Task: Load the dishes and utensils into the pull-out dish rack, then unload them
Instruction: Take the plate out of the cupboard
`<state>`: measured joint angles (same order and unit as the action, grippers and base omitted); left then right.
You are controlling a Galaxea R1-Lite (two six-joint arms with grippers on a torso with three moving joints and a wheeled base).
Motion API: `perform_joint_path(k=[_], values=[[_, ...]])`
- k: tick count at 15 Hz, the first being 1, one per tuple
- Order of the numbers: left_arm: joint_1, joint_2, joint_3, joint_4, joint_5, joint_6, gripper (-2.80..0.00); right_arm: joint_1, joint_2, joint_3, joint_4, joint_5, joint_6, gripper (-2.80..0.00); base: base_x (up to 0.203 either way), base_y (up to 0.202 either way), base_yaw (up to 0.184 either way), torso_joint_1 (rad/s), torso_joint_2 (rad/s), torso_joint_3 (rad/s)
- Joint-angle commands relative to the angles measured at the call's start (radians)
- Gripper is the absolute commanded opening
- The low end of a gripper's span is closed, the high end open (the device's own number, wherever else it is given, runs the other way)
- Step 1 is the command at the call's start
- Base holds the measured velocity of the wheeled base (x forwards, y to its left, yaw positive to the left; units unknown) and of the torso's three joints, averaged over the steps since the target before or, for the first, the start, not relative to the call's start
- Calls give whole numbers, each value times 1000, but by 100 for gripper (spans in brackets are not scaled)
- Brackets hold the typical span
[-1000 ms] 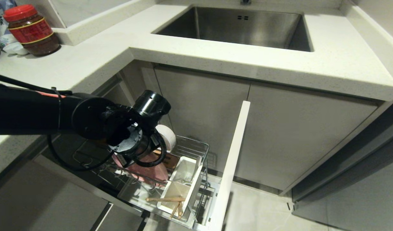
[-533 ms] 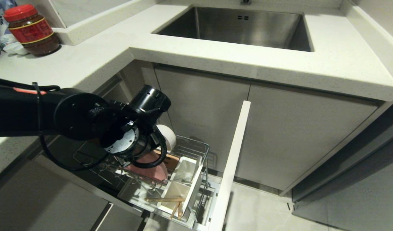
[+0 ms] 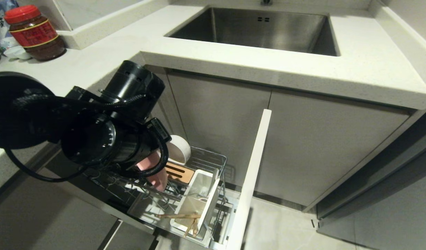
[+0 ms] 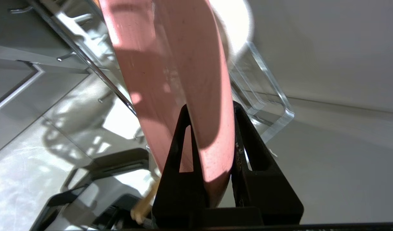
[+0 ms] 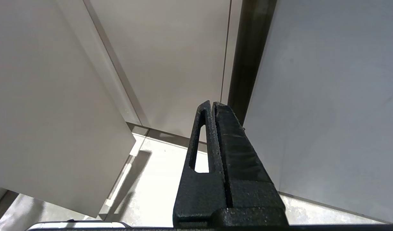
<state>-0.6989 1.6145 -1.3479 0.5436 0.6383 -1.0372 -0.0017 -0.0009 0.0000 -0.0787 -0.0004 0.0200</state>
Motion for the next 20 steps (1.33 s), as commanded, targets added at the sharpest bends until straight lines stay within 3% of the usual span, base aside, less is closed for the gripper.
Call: perform_joint_path(k=[1,8,12,15,20], values=[[-66,-101,-29,45,4,-10,-280,0,1,28,-1,0,0,-280,0,0,0,0,0,0],[-278,-335,-154,147,-29,10,-280,0,1,26,-1,0,0,-280,0,0,0,0,0,0],[-288,-480,-243,144,-52,187,-280,0,1,26,-1,0,0,-280,0,0,0,0,0,0],[-201,-555,-304,140,-54,349,-280,0,1,26,-1,0,0,-280,0,0,0,0,0,0],[91,-610,-366,144,-73,594,-280,0,1,26,-1,0,0,-280,0,0,0,0,0,0]])
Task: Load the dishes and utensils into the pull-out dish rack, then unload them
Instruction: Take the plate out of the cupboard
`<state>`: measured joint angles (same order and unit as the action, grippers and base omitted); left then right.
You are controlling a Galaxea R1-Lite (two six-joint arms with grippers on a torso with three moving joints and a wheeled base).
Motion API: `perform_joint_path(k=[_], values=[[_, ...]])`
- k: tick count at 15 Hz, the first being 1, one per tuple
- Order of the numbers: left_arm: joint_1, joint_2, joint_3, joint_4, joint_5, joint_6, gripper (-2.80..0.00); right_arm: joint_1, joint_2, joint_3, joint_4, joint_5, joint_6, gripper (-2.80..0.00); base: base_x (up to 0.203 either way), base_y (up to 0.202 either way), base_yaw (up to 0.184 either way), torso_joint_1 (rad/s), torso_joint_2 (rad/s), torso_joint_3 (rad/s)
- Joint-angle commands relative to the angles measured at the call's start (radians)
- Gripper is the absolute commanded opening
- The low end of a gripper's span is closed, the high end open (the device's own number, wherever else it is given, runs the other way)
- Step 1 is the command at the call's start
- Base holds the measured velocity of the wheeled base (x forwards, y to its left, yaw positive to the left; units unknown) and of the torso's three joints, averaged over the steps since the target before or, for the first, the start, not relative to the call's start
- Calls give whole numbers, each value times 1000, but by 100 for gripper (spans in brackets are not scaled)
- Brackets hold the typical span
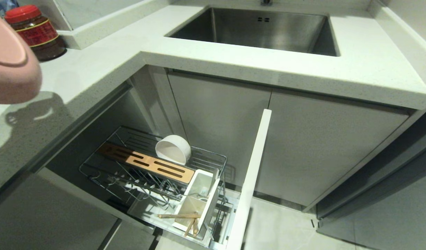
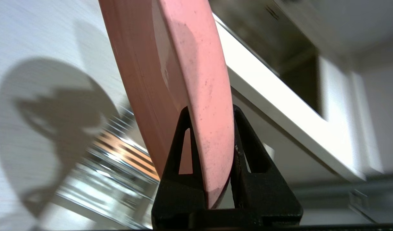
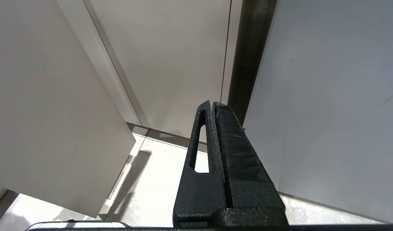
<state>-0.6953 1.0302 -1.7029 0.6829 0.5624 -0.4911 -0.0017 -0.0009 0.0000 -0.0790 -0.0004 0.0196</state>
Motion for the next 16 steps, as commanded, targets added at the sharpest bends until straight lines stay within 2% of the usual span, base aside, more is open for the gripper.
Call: perform_joint_path(k=[1,3,4,6,7,9,12,16], values=[[154,-30,-9,8,2,104,-280,0,1,26,-1,0,0,-280,0,0,0,0,0,0],[258,-25,11,10,4,228,-280,0,1,26,-1,0,0,-280,0,0,0,0,0,0],[274,2,15,11,15,284,-280,0,1,26,-1,0,0,-280,0,0,0,0,0,0],[324,71,10,19,100,415,-280,0,1,26,-1,0,0,-280,0,0,0,0,0,0],[348,111,0,23,146,457,-280,0,1,26,-1,0,0,-280,0,0,0,0,0,0],[412,184,-20,31,210,522,-280,0,1,26,-1,0,0,-280,0,0,0,0,0,0],[527,297,-67,112,254,604,-280,0,1,26,-1,0,0,-280,0,0,0,0,0,0],[635,439,-173,395,303,661,-280,0,1,26,-1,0,0,-280,0,0,0,0,0,0]])
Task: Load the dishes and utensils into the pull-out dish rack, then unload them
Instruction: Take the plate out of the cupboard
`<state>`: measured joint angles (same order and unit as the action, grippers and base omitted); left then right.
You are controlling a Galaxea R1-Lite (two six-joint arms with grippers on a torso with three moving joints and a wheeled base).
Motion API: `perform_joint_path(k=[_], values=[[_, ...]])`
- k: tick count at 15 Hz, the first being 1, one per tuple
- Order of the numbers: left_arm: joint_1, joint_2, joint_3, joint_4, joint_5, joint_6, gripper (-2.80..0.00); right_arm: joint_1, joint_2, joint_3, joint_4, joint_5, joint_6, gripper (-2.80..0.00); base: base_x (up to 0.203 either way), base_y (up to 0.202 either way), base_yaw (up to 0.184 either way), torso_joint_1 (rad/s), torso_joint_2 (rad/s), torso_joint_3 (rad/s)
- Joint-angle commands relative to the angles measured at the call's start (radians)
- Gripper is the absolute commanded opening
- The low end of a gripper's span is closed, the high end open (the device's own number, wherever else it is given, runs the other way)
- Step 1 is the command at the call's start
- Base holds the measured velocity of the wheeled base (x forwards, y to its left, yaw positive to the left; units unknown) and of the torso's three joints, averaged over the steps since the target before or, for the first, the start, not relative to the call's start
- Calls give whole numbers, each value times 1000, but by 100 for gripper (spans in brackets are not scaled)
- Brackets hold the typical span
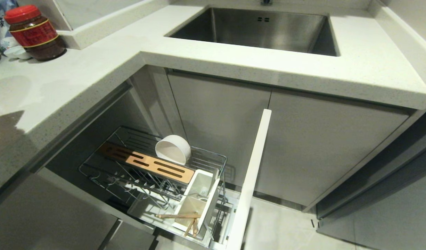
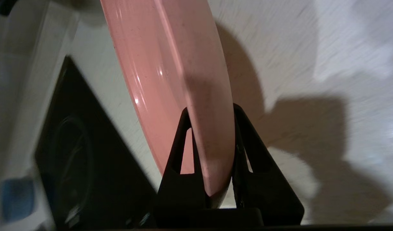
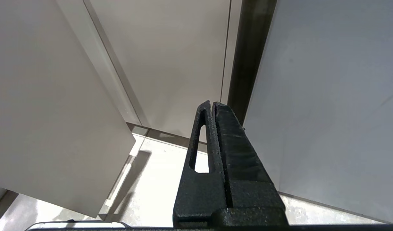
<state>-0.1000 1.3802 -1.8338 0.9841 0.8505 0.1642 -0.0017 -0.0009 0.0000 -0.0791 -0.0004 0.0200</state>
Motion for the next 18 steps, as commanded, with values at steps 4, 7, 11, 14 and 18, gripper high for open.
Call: perform_joint_path(k=[4,7,11,14,18], values=[[69,148,-84,290,51,11,-280,0,1,26,-1,0,0,-280,0,0,0,0,0,0],[70,153,-67,292,53,11,-280,0,1,26,-1,0,0,-280,0,0,0,0,0,0],[80,147,-36,294,52,13,-280,0,1,26,-1,0,0,-280,0,0,0,0,0,0],[80,136,-20,309,52,14,-280,0,1,26,-1,0,0,-280,0,0,0,0,0,0],[79,130,-23,307,45,13,0,0,1,26,-1,0,0,-280,0,0,0,0,0,0]])
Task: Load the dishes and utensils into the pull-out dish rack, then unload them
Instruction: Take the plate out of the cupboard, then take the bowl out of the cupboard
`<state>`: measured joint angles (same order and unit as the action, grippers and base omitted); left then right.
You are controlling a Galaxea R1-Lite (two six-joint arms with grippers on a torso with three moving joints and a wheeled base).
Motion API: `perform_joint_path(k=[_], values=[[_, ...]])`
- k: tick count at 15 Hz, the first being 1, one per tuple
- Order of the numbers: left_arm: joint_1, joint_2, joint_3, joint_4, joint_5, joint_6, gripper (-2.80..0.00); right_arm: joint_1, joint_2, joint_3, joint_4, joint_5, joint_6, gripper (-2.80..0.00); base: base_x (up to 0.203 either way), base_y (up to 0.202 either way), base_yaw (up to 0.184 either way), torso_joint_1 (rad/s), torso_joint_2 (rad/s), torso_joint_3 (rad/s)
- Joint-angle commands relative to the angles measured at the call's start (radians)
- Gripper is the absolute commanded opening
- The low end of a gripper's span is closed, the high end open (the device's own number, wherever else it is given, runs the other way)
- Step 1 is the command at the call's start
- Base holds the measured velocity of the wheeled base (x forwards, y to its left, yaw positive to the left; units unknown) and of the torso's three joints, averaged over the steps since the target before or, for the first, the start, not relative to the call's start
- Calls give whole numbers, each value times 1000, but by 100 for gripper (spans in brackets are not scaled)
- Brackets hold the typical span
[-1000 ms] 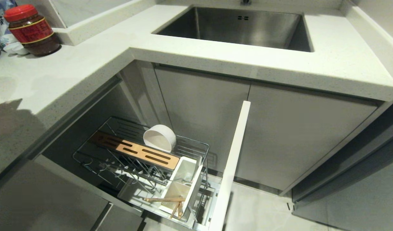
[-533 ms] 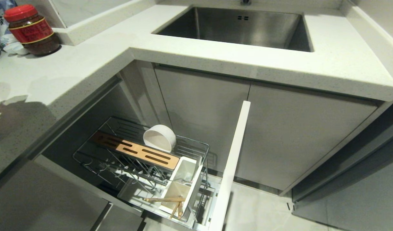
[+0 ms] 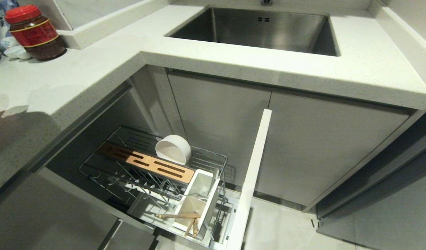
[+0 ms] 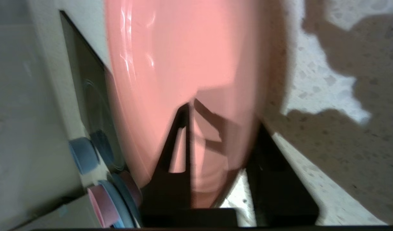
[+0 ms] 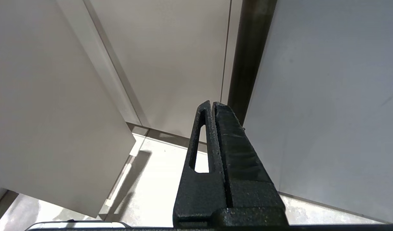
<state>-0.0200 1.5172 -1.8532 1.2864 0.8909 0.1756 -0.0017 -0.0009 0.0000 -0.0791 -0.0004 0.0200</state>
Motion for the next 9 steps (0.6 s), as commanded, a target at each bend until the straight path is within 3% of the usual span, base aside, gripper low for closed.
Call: perform_joint_path(k=[1,5,9], values=[[-6,-8,-9,4,2,0,0,0,1,26,-1,0,0,-280,0,0,0,0,0,0],[-15,-26,-25,-1,-79,-2,0,0,1,26,-1,0,0,-280,0,0,0,0,0,0],[-88,-87,-72,-2,-246,-15,0,0,1,26,-1,0,0,-280,0,0,0,0,0,0]])
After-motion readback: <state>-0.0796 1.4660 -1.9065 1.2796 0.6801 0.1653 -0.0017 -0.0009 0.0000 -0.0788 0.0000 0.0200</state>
